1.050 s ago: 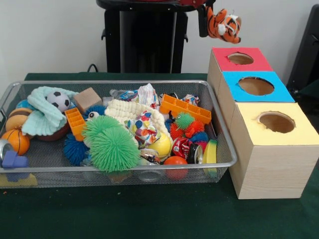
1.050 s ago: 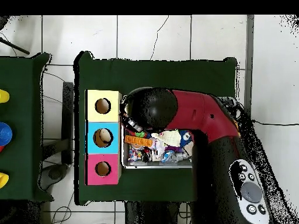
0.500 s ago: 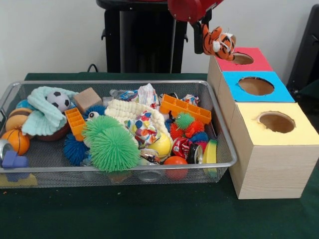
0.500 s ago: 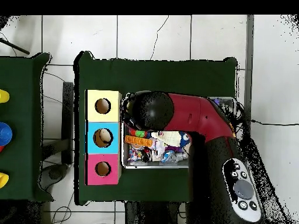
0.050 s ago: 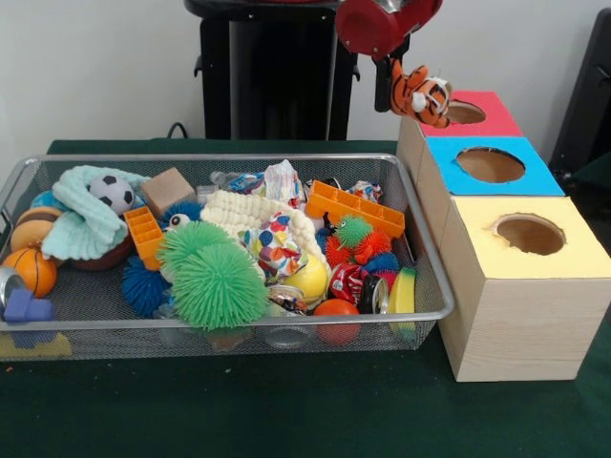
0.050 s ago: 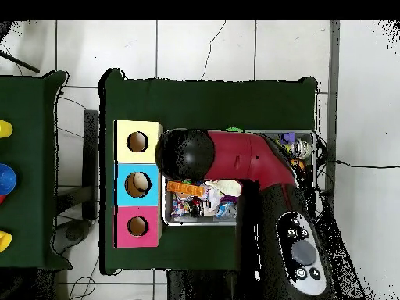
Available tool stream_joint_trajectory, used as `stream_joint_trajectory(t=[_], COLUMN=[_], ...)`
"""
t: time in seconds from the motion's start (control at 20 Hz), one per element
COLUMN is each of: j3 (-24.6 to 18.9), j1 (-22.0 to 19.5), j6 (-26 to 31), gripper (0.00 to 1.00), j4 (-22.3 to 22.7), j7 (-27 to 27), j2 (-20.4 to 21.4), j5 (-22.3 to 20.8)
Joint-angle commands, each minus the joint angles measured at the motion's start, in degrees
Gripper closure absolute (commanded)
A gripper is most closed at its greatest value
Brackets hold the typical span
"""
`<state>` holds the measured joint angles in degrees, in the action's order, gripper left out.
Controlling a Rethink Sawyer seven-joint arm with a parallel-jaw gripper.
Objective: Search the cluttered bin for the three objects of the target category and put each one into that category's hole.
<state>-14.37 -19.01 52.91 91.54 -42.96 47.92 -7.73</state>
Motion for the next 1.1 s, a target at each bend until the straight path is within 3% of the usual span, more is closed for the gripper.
stream_joint_trajectory(t=[0.05, 0.45, 0.8, 1.1], j3=[3.7, 5.0, 7.6, 8.8], j1=[1.4, 3.4, 6.0, 7.6], j6=[-2.1, -3.4, -5.0, -7.3], gripper=[1.0, 1.0, 1.0, 1.0], j4=[5.2, 6.7, 7.7, 10.8], j7=[-15.0, -15.2, -15.7, -16.0], j2=[-0.8, -0.5, -0.5, 1.5], j5=[-2.0, -0.6, -1.9, -0.5])
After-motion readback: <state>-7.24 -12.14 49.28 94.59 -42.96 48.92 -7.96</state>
